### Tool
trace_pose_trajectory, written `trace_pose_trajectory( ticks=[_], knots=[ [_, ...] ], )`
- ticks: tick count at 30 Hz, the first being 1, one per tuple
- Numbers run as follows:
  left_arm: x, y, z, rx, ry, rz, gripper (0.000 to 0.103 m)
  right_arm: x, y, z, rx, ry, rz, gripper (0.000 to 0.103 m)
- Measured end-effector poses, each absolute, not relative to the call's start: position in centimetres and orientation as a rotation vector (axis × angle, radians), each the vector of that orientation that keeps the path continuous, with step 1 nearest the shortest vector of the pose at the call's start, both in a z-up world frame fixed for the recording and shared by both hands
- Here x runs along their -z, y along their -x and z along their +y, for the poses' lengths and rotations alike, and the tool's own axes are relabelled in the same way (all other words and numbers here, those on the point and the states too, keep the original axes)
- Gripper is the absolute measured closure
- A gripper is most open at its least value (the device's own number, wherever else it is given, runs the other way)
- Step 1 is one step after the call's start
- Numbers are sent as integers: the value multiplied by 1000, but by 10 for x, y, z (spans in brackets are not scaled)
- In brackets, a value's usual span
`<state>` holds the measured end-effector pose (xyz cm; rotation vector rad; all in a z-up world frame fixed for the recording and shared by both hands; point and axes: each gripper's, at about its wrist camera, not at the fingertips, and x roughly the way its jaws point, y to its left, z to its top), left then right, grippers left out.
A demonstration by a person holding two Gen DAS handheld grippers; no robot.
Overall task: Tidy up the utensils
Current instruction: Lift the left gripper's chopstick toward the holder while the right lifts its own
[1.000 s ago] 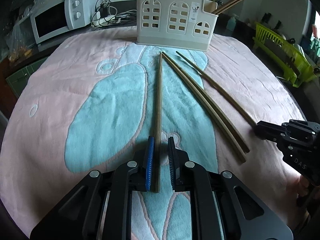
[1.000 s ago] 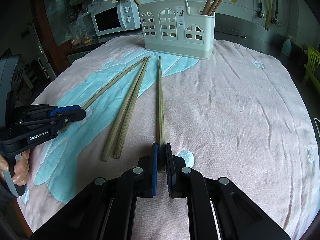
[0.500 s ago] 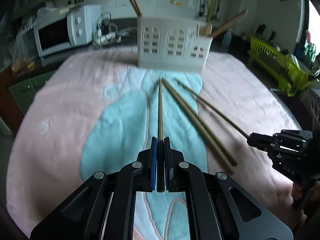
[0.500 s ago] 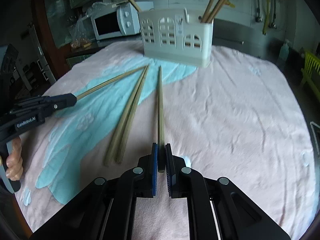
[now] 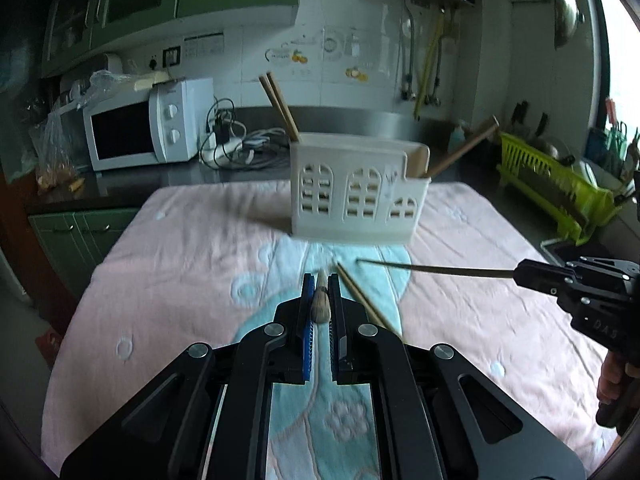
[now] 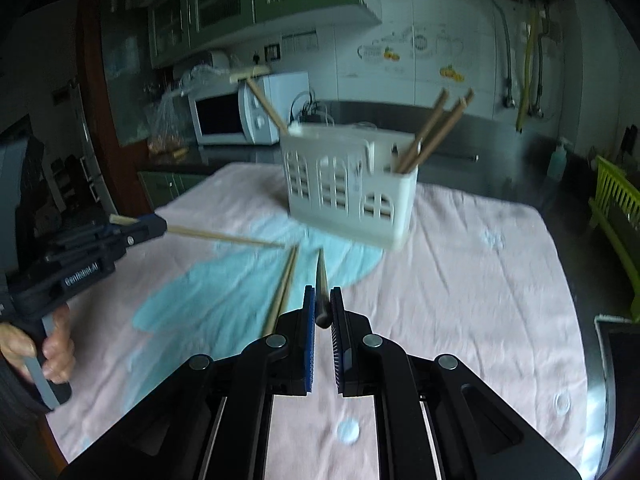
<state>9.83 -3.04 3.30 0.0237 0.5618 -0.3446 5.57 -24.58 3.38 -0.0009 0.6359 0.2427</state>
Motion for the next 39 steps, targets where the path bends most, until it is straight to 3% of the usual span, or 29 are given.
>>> trace_pose_trajectory(
  ticks=[29,39],
  knots=[
    [-41,-143,-32,344,6,567,98,-47,-124,-228,-252,-63,577,95],
    [-75,-145,-30,375,10,535,98,-97,-117,-236,-263,0,554,96]
  ],
)
